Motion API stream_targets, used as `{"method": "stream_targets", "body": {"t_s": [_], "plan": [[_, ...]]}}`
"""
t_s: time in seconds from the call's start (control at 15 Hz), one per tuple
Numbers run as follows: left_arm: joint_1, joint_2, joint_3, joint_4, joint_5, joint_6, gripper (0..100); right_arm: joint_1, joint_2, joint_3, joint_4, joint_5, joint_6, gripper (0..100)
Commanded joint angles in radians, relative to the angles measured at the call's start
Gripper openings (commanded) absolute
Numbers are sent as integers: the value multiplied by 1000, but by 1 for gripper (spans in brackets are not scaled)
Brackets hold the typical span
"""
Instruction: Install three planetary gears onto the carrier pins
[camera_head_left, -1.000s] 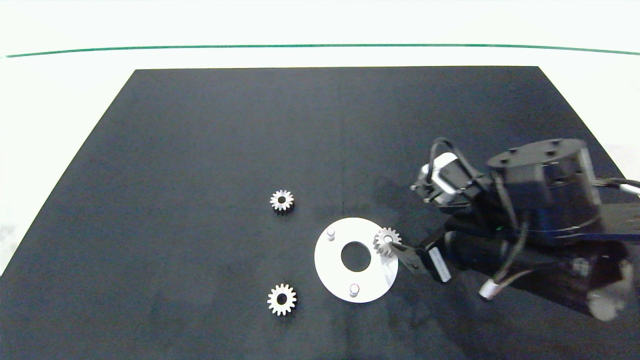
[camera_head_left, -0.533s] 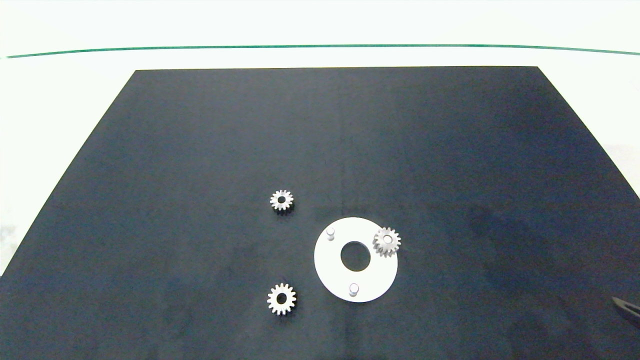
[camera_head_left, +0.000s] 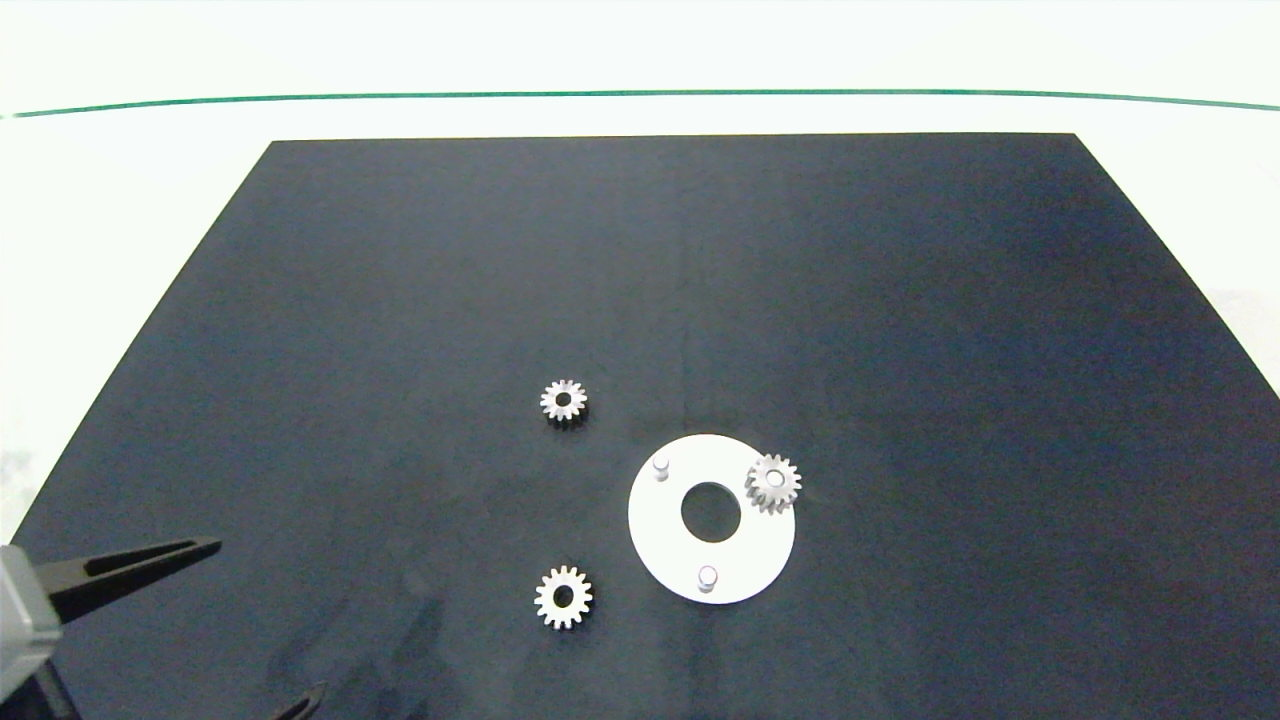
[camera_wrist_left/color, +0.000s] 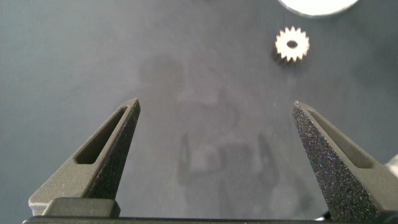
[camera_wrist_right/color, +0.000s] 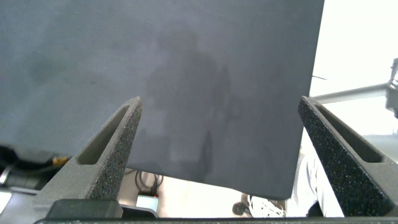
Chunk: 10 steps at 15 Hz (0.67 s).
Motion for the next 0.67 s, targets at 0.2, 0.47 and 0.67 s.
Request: {"method": "stream_targets", "body": {"t_s": [0.2,0.47,0.67], "plan": [[-58,218,51,-112,7,12,100,-100,-192,88,4,-2,-6,100],[-85,337,69,-237,12,7,100,-165,-230,102,3,-2,-1,100],[-151,469,85,-400,82,7,100,-165,-232,103,1,-2,8,100]]}}
